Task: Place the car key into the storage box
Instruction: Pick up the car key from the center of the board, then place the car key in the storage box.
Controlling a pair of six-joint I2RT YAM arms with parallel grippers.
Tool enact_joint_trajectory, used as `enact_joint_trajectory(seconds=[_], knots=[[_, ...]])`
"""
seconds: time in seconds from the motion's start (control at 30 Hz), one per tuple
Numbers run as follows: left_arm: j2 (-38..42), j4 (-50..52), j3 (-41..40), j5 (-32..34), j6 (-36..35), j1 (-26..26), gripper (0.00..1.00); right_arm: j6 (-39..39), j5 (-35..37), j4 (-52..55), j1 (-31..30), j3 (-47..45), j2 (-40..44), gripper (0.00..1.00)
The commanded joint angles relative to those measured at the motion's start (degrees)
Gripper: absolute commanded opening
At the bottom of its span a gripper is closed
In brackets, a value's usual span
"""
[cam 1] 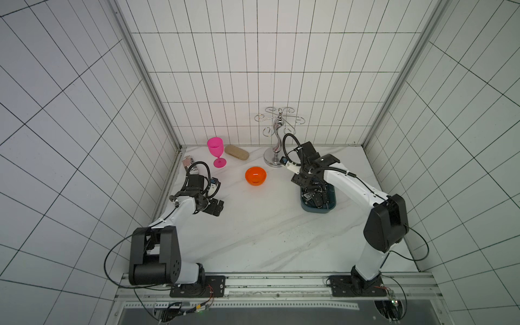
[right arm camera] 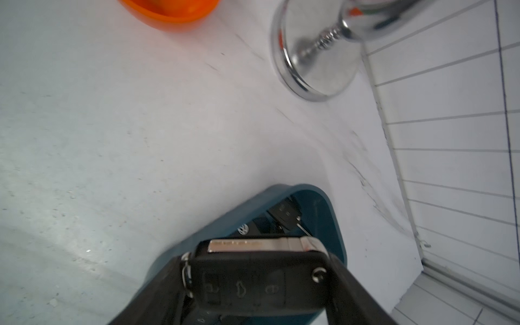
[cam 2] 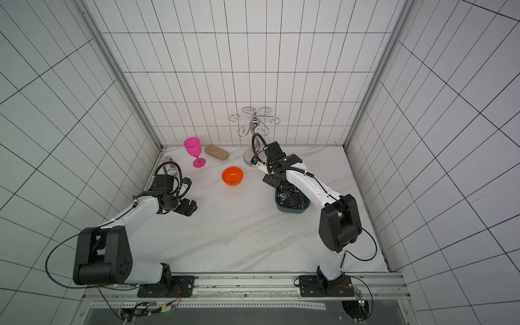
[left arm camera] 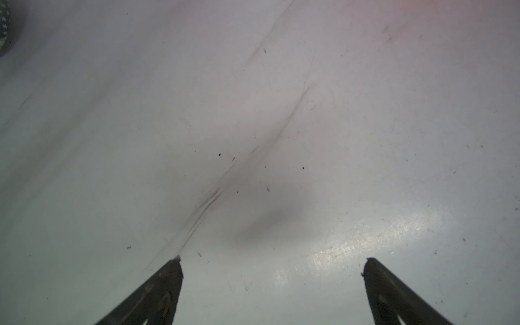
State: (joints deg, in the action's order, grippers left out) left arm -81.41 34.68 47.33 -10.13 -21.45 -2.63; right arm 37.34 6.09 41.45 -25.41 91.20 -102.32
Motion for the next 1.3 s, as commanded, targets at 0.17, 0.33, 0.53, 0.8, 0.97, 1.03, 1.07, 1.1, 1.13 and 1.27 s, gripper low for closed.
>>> enact_joint_trajectory(seconds=[0.17,0.33,0.53,0.8,0.97,1.03,1.07,1.1,1.13,1.27], knots=[[0.02,-0.75,0.13,-0.59,-0.08,-0.28,0.98,-7.18,-6.23,9.81,7.76,2.76,-3.22,0.61],[0.21,-0.52,0.22,-0.50,-0.08,-0.26,0.98,-10.85,-12.09,11.86,10.41,2.25,-5.54,0.61],[-0.28,0.86,0.74,-1.56,0.05,-0.42,0.98,-12.19,-17.02,15.40,12.03,0.86,-7.80,0.61],[0.02,-1.63,1.01,0.24,2.23,-0.65,0.98,-13.19,-17.24,12.65,12.14,-2.85,-6.27,0.76],[0.62,-3.20,1.26,0.81,2.82,-1.31,0.98,-13.88,-17.24,11.48,12.22,-2.90,-6.22,0.82],[0.72,-3.30,1.60,0.64,2.78,-1.62,0.98,-13.94,-17.21,11.37,12.29,-2.79,-6.57,0.83],[0.72,-3.30,1.79,0.46,2.82,-1.75,0.98,-14.04,-17.25,11.28,12.31,-2.69,-6.73,0.83],[0.70,-3.30,1.99,0.46,2.86,-1.91,0.98,-14.14,-17.33,11.18,12.39,-2.69,-6.84,0.83],[0.64,-3.47,2.07,0.55,3.03,-2.09,0.98,-14.22,-17.37,11.11,12.40,-2.69,-7.02,0.83],[0.88,-6.18,1.75,0.93,5.98,-3.60,0.98,-14.32,-18.33,8.81,12.66,-4.08,-5.55,0.84]])
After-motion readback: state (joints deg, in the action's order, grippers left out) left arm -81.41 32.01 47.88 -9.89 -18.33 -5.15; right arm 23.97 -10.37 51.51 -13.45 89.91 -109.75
